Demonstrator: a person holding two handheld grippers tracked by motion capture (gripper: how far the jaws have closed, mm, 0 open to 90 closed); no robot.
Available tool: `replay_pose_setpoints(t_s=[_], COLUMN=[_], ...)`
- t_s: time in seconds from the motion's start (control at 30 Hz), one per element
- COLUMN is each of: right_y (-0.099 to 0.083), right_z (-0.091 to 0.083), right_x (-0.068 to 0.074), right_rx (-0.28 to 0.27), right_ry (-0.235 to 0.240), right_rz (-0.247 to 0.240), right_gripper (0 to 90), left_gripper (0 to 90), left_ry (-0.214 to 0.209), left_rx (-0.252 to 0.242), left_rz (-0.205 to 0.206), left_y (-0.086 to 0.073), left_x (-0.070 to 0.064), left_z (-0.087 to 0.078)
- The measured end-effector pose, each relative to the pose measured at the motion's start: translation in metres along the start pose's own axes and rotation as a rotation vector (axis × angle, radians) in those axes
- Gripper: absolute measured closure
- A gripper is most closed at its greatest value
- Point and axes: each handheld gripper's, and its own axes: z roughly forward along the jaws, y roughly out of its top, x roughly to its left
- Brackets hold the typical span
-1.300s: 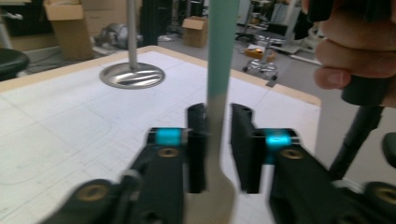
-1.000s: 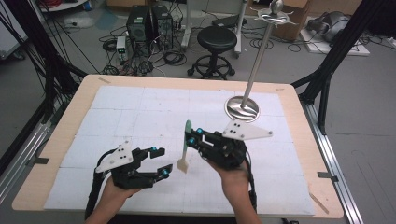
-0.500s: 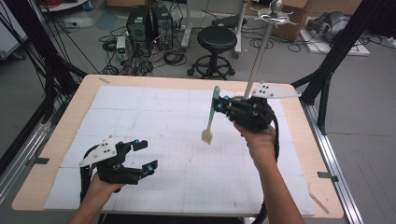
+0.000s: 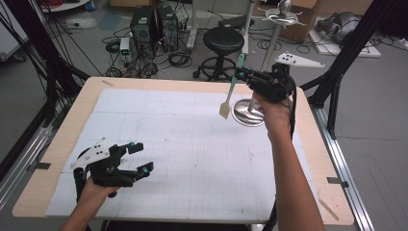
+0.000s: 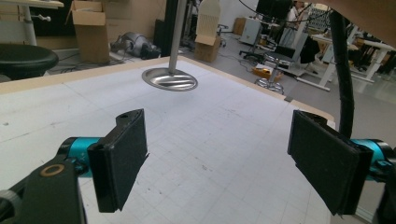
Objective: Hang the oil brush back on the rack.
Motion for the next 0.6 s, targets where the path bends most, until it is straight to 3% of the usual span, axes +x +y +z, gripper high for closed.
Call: replay_pose_setpoints(t_s=[0.27, 0.3, 0.6], right_y=[0.021, 0.027, 0.041], right_z=[0.010, 0.012, 0.020], right_x=[-0.019, -0.026, -0.044], right_rx=[-0.014, -0.018, -0.053], right_ry=[-0.068, -0.091, -0.149], right_rz=[0.007, 0.018, 0.057], right_gripper=[83.3, 83.3, 83.3], left_gripper=[20.4, 20.4, 20.5], left_ry=[0.005, 0.008, 0.002], left_rx=[0.014, 0.012, 0.030], left_rz=[-0.004, -0.005, -0.018], left_y=[0.001, 0.002, 0.002], left_x=[0.007, 0.009, 0.011], left_z=[-0.003, -0.005, -0.006])
